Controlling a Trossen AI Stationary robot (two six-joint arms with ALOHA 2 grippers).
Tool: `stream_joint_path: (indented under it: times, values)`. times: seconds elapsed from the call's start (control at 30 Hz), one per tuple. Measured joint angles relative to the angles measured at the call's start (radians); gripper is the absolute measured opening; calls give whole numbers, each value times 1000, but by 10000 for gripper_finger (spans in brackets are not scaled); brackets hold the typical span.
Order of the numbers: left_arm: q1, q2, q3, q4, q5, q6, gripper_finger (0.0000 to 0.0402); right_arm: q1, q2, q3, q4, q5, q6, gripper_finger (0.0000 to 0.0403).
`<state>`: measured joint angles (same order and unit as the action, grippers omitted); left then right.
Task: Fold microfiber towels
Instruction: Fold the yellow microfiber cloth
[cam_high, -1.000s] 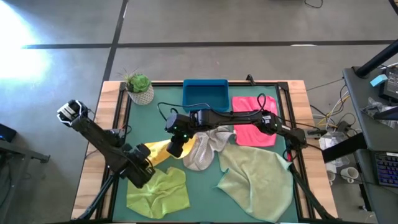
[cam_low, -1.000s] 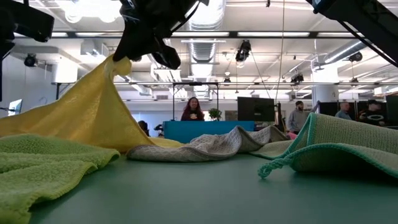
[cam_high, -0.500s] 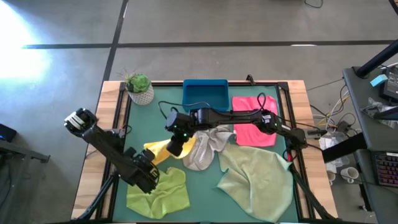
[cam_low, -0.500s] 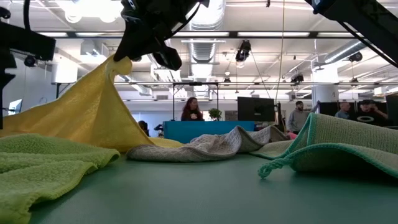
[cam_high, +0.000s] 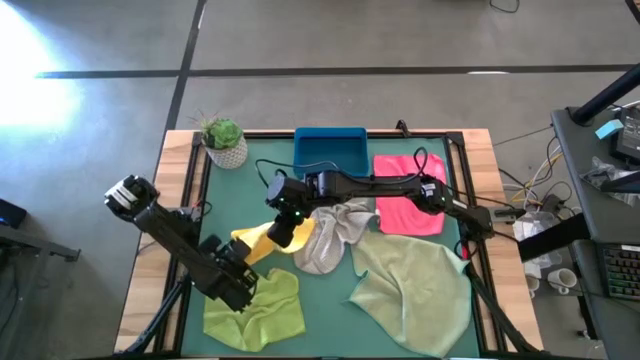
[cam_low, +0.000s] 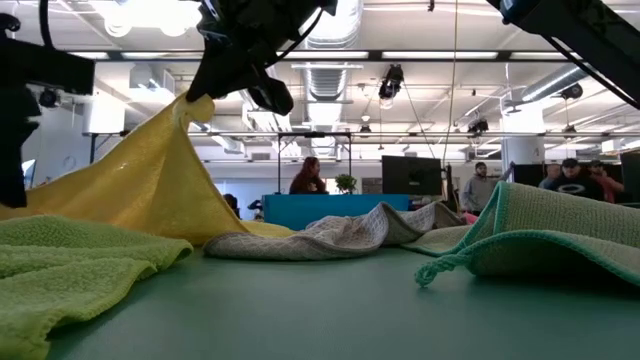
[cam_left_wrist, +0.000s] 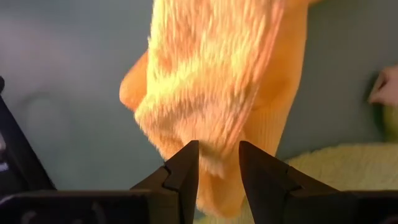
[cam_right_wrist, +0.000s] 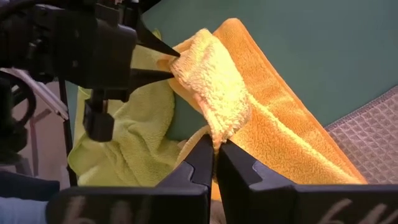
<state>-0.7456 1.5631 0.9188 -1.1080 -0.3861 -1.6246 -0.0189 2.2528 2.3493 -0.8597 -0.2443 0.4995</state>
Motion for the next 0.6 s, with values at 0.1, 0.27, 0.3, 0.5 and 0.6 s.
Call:
stream_joint_path:
  times: [0.1, 0.27, 0.3, 0.5, 0.6]
  values:
    - [7, -8, -4, -1, -36, -19, 99, -2, 0, 0, 0, 0, 0, 8]
    - [24, -7, -23, 0, -34, -19, 99, -2, 0, 0, -1, 0, 0, 8]
    - [25, -7, -27, -1, -34, -19, 99, -2, 0, 0, -1, 0, 5, 8]
    - [26, -6, -47, -3, -31, -19, 99, -2, 0, 0, -1, 0, 11, 8]
    - [26, -6, -53, -3, -31, -19, 99, -2, 0, 0, -1, 0, 11, 8]
